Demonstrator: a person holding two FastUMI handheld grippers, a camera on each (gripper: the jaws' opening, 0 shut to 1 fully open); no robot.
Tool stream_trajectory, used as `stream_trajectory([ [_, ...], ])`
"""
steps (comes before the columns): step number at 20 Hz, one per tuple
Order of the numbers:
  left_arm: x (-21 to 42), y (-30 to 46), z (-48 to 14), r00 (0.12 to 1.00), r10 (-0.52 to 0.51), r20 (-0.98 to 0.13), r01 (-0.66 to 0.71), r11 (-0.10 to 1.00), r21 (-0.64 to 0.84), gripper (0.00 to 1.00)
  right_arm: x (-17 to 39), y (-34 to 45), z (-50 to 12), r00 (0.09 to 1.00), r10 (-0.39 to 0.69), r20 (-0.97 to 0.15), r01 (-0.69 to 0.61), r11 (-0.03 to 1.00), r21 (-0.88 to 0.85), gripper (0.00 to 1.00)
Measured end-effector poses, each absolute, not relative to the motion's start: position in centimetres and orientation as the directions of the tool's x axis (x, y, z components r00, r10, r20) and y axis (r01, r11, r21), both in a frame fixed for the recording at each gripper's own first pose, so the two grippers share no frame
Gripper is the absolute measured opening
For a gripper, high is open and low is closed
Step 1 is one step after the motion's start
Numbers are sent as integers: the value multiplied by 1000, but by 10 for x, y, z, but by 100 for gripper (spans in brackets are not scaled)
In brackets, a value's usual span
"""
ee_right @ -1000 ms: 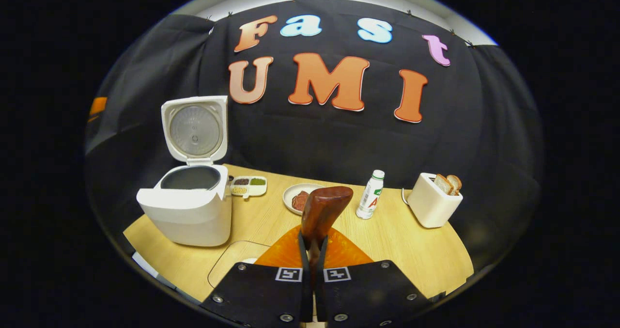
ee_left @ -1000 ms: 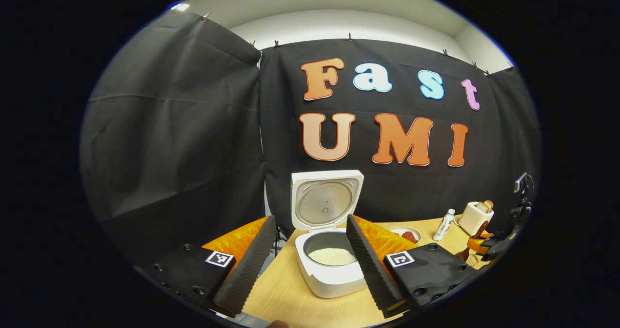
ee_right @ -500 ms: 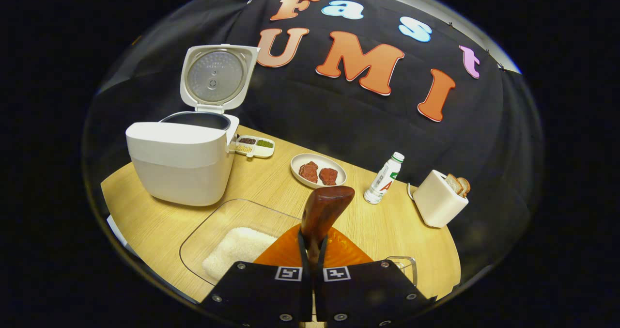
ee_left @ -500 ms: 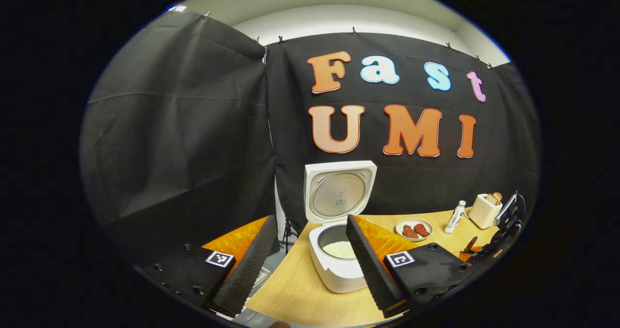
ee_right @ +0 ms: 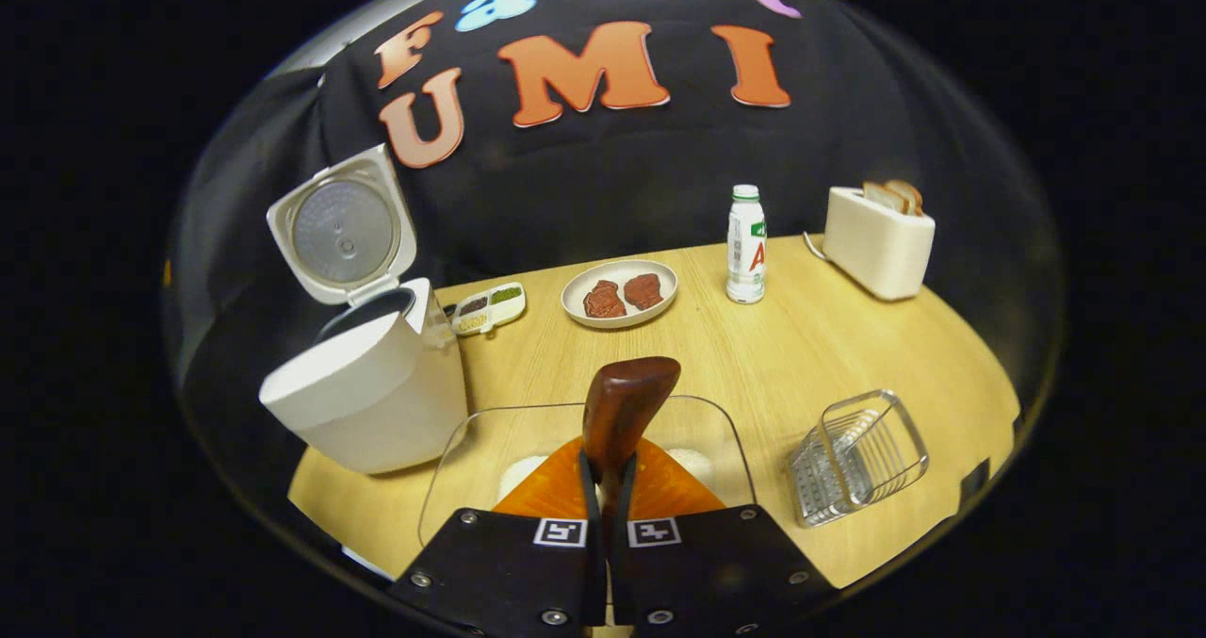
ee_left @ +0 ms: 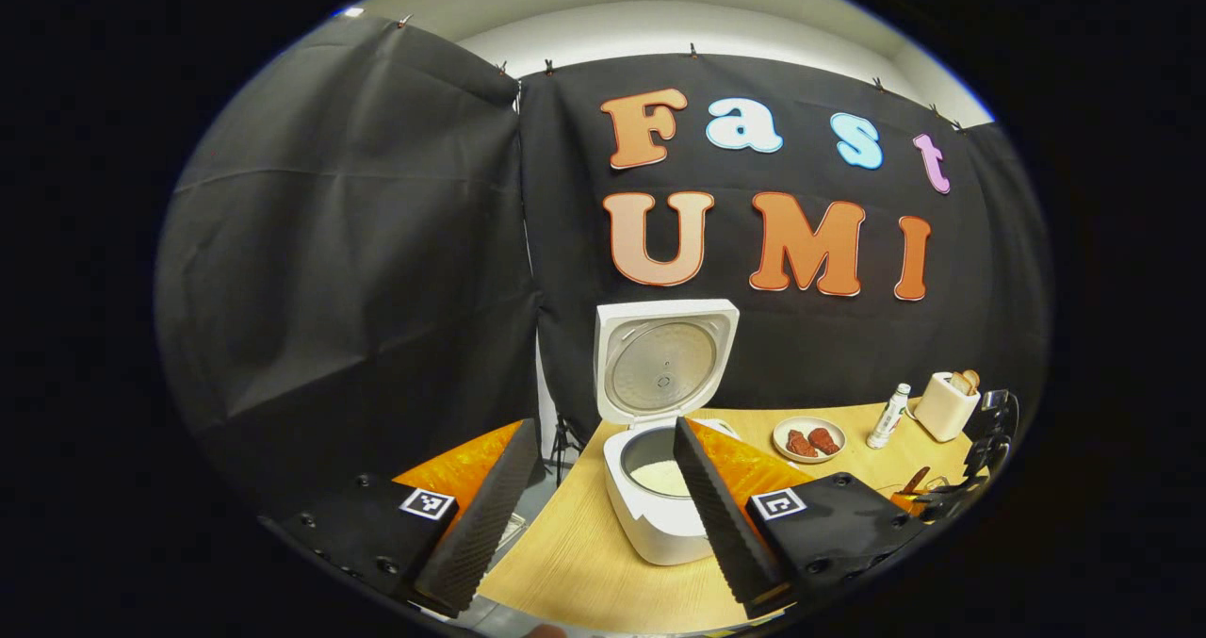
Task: Close the left gripper, press the button to open the rice cooker; take a wooden spoon from the chopstick holder with the right hand, scoop a spoonful of rice and pour it into the rice cooker, then put the wooden spoon back into the chopstick holder.
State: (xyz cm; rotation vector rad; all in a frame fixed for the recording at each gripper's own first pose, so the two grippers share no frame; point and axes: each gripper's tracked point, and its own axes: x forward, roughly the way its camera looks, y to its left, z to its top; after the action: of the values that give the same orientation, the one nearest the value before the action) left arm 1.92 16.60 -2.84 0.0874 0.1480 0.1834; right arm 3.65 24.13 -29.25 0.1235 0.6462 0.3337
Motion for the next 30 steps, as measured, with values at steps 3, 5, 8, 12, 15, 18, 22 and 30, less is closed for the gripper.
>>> stream_trajectory([
  [3, 21, 165, -31, 972, 184, -144, -171, 980, 98, 99, 36, 250, -302, 719, 369, -589, -156, 911, 381, 2],
  [5, 23, 164, -30, 973, 182, -144, -169, 981, 98, 99, 38, 250, -308, 712, 363, -601, -98, 899, 427, 1],
  [8, 26, 158, -32, 975, 168, -148, -157, 984, 84, 99, 41, 250, -317, 695, 363, -621, 0, 863, 505, 1],
  [12, 31, 152, -39, 974, 158, -162, -146, 986, 84, 98, 43, 251, -317, 705, 345, -619, 32, 857, 514, 1],
  [15, 33, 149, -41, 974, 153, -169, -142, 987, 79, 99, 40, 254, -318, 687, 365, -629, 57, 835, 547, 2],
  [18, 34, 149, -41, 973, 156, -170, -144, 987, 76, 99, 43, 262, -317, 675, 400, -620, 102, 782, 615, 2],
  [22, 32, 153, -38, 973, 161, -164, -150, 985, 81, 99, 42, 254, -315, 658, 424, -623, 161, 728, 666, 1],
  [30, 32, 159, -33, 974, 177, -143, -166, 982, 84, 99, 62, 226, -284, 708, 408, -577, 218, 651, 727, 1],
])
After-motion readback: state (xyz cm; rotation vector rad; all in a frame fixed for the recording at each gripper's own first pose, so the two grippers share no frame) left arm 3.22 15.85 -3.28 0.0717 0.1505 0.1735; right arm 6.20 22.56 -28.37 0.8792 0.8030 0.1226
